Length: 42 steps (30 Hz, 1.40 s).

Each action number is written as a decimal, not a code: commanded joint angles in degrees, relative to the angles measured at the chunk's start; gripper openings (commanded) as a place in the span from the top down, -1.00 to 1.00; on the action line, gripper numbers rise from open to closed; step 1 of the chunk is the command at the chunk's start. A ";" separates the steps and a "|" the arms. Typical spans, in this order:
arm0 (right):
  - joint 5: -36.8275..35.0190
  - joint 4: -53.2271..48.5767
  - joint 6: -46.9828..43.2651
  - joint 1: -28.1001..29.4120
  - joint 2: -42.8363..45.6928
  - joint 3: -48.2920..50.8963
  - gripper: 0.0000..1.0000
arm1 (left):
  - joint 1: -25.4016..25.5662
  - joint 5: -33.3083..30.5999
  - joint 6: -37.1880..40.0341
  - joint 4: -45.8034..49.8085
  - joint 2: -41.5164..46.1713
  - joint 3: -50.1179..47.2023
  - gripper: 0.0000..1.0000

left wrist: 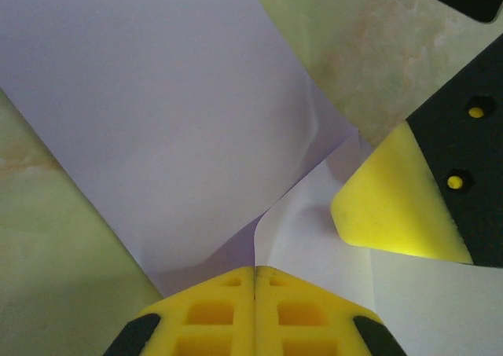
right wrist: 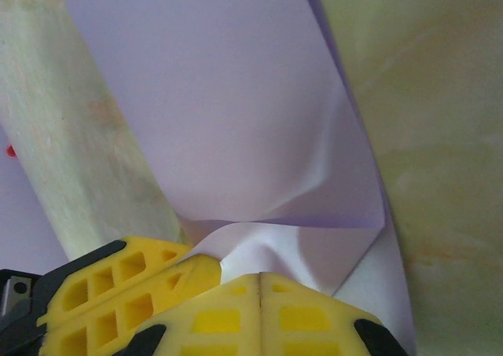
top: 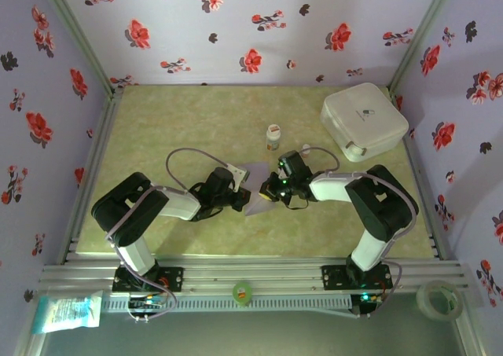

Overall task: Fold a paper plane with a square sheet of paper (pick it up from the middle)
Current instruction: Fold the triangle a second time at the center of the table.

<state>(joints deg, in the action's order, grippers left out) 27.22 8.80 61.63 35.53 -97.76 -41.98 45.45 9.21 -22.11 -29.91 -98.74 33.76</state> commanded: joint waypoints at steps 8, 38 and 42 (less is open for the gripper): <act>-0.69 -0.29 -0.60 0.07 -3.03 -0.33 1.00 | -0.45 0.19 1.28 4.34 -1.79 0.04 1.00; -4.97 -3.79 -1.29 -0.02 -2.60 0.92 1.00 | -0.32 18.61 -26.64 22.52 8.59 9.51 1.00; -5.08 -4.29 -1.53 -0.02 -2.46 0.62 1.00 | 0.05 21.60 -29.04 19.71 5.86 9.63 0.99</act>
<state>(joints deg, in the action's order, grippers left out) 26.33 9.61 61.30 35.53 -99.70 -41.98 44.99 26.06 -46.85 -8.40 -91.15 43.13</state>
